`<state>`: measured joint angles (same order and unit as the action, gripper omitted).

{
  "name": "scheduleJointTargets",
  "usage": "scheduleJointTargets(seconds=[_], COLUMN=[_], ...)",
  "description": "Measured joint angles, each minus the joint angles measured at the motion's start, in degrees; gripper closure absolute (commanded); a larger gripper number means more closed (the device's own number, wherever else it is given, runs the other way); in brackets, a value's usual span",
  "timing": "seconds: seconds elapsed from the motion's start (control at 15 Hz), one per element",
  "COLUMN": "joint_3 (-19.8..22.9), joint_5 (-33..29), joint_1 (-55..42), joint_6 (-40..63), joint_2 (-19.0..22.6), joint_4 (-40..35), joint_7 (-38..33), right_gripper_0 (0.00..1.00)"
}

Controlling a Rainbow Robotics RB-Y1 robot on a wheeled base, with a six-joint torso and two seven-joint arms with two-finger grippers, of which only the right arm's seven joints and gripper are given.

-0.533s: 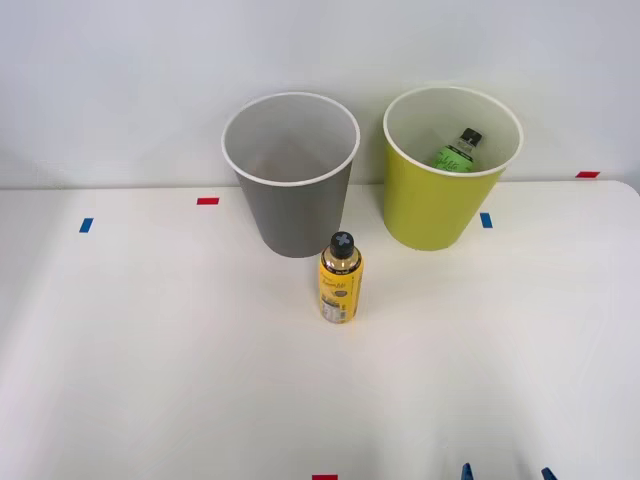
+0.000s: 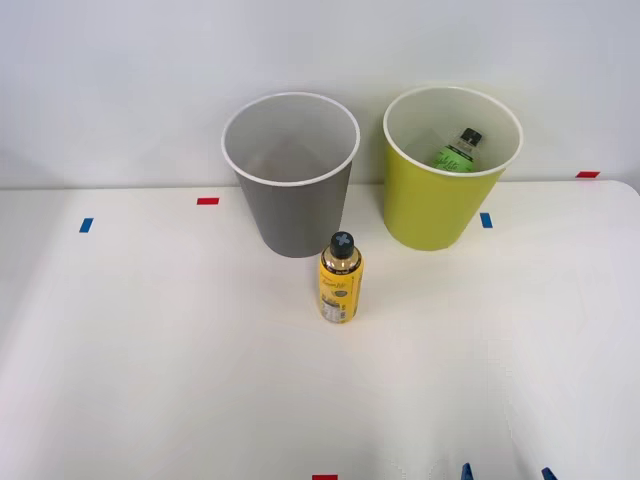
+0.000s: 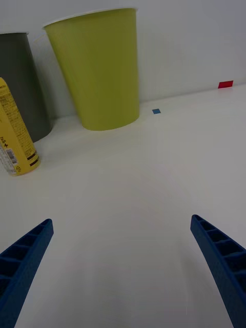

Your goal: Put cans in the gray bin, plastic bottles in the light green bin

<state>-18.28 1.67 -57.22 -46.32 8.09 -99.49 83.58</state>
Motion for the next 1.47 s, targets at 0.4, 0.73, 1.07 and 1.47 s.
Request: scheduleJointTargets(seconds=[0.4, 0.73, 1.07, 1.47], joint_3=[0.0, 0.0, 0.0, 0.0], joint_5=[0.0, 0.0, 0.0, 0.0], joint_1=[0.0, 0.0, 0.0, 0.0], joint_6=[0.0, 0.0, 0.0, 0.0], joint_2=[0.0, 0.0, 0.0, 0.0], joint_4=[0.0, 0.0, 0.0, 0.0], joint_7=[0.0, 0.0, 0.0, 0.0], right_gripper_0=[0.08, 0.08, 0.08, 0.08])
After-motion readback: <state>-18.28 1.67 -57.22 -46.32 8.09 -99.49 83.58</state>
